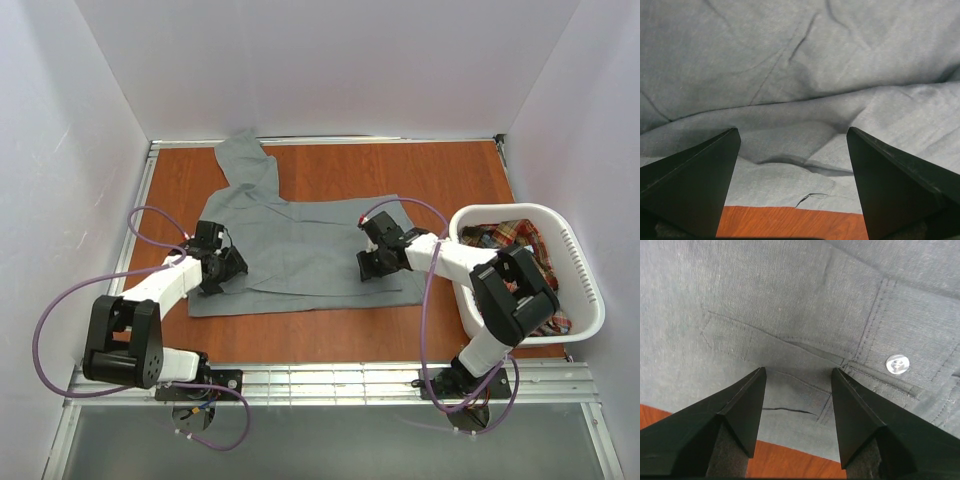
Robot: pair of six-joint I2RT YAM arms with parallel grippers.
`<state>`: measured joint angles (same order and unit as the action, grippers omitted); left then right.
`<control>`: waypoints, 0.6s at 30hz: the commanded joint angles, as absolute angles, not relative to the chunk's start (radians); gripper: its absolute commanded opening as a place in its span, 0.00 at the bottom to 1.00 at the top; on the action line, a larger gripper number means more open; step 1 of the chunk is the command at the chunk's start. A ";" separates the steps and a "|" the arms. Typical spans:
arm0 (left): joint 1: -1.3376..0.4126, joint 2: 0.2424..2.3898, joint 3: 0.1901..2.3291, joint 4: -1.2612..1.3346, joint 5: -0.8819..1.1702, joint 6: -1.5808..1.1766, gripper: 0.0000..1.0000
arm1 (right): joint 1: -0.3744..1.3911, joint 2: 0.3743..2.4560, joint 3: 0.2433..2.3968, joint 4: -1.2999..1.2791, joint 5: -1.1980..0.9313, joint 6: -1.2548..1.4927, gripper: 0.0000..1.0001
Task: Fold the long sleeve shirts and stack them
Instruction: Fold the shirt
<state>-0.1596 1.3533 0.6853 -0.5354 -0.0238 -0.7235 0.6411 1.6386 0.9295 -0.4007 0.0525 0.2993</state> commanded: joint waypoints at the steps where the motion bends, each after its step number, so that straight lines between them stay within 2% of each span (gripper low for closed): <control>1: -0.141 1.312 0.620 -0.629 -0.032 -0.758 0.83 | 0.663 1.602 0.852 -0.521 0.020 0.288 0.50; 5: -0.123 1.229 0.584 -0.713 -0.029 -0.827 0.83 | 0.686 1.539 0.781 -0.601 -0.038 0.287 0.51; 9: -0.106 1.183 0.682 -0.790 -0.028 -0.839 0.83 | 0.686 1.471 0.787 -0.640 -0.078 0.259 0.52; 15: -0.104 1.235 0.888 -0.723 -0.120 -0.645 0.89 | 0.660 1.476 1.052 -0.713 0.030 0.137 0.55; 18: -0.104 1.304 0.957 -0.602 -0.107 -0.477 0.92 | 0.577 1.517 1.178 -0.721 0.009 0.091 0.56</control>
